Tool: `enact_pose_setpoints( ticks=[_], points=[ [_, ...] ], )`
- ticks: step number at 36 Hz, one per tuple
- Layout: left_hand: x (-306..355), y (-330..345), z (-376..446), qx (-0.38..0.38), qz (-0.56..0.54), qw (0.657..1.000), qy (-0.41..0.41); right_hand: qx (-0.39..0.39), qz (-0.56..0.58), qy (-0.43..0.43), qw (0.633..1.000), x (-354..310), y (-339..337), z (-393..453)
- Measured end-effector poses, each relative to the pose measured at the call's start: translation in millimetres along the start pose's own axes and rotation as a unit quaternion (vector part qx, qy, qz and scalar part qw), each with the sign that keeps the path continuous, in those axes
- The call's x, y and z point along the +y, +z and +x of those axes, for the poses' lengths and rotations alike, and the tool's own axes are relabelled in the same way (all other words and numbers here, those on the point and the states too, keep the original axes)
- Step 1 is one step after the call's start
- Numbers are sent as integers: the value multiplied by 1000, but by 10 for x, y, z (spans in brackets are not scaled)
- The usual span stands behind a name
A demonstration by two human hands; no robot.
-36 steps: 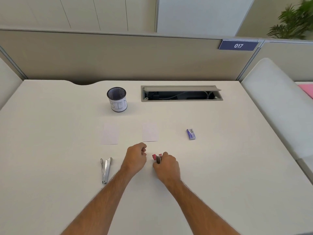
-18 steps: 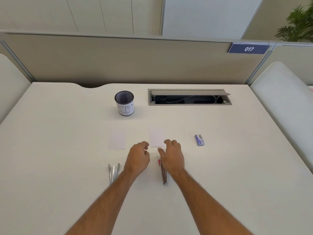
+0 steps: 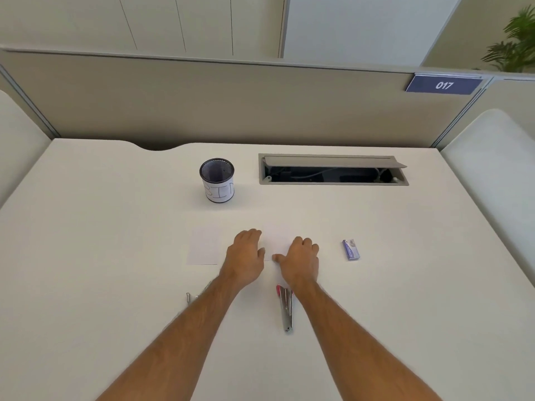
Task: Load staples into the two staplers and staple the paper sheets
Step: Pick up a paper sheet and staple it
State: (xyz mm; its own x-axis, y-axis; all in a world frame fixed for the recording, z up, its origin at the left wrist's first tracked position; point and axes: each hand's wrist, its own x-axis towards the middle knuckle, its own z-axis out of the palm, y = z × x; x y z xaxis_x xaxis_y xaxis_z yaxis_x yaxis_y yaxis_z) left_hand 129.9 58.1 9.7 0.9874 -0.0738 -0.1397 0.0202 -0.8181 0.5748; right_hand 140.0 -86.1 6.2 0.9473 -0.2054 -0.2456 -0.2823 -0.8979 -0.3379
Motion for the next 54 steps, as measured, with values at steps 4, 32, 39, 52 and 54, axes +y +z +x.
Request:
enact_pose_setpoints(
  ticks=[4,32,39,52,54],
  points=[
    [23,56,134,-55,69,996,14,-15,39,24,999,-38,8,16],
    [-68,-239,-277,24,-464,881,-85,-114,628,16,770,191,-213,-253],
    [8,-339,-446,-8,-479,873,-88,-178,621,-39,762,254,-320,-313],
    [75,-361,-667,4,-547,835,-59,-202,608,-122,758,348,-418,-528],
    [83,-356,-706,2,-552,832,-55,-196,604,-128,762,358,-422,-565]
  ],
)
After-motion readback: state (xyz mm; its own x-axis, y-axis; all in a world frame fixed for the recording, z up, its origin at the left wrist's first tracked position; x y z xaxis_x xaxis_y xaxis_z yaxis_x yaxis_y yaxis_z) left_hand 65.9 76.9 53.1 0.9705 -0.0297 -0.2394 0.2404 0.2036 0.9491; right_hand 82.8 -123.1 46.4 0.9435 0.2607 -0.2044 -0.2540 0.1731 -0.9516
